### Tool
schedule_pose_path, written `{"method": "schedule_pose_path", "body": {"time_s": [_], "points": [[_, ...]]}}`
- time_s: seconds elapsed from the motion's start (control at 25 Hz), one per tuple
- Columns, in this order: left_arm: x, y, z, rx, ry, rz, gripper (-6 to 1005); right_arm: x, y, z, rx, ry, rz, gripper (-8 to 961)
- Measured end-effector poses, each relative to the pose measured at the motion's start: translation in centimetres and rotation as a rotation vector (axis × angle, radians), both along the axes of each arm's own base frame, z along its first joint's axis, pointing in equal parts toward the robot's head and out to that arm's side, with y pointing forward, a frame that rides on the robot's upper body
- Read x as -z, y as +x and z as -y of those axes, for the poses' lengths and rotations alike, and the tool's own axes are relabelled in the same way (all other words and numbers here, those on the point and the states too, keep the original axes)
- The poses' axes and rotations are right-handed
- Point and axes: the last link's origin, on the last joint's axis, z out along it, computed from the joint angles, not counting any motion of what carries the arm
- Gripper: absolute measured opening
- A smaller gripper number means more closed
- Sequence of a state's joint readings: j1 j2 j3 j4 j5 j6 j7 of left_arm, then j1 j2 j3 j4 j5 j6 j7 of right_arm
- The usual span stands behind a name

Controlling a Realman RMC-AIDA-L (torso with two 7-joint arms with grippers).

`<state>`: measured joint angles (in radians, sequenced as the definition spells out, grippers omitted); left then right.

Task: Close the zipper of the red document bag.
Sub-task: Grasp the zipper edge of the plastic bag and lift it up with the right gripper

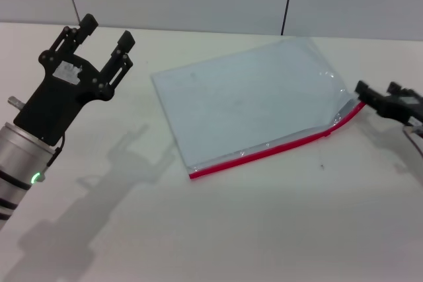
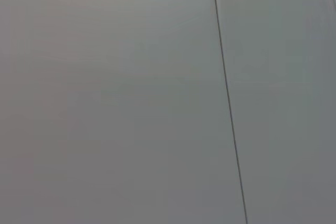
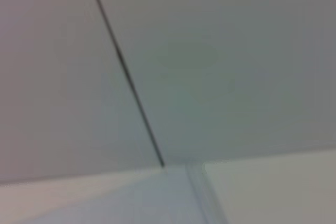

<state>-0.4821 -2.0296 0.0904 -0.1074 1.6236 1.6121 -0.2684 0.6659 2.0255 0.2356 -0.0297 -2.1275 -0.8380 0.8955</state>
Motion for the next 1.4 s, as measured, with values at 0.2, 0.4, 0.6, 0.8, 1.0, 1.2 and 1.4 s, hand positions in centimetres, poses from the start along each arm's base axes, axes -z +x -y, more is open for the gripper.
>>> {"method": "schedule_pose_path", "body": {"time_s": [0.2,0.4,0.6,0.8,1.0,1.2,1.4], "points": [[0.0,0.1,-0.1,0.003,0.000,0.000,677,0.8,-0.6,-0.8,0.019,-0.067,0.025,824],[0.0,0.1,-0.1,0.003,-0.001,0.000,677,1.0,-0.5,-0.7,0.035,-0.087,0.022,822],[0.0,0.1,-0.1,0.003,-0.001,0.000,677,1.8,-1.0,-0.7,0.026,-0.160,0.024,819],[0.0,0.1,-0.1,0.002,-0.001,-0.001,677,2.4,-2.1,-1.0,-0.012,-0.207,0.037,817],[0.0,0.1,-0.1,0.001,-0.001,-0.001,677,2.5,-2.6,-1.0,-0.033,-0.214,0.026,773],[0.0,0.0,-0.1,0.001,-0.002,-0.001,677,2.6,-2.6,-1.0,-0.039,-0.214,0.032,560],[0.0,0.0,-0.1,0.000,-0.002,-0.001,678,2.8,-2.7,-0.9,-0.057,-0.223,0.048,360]]}}
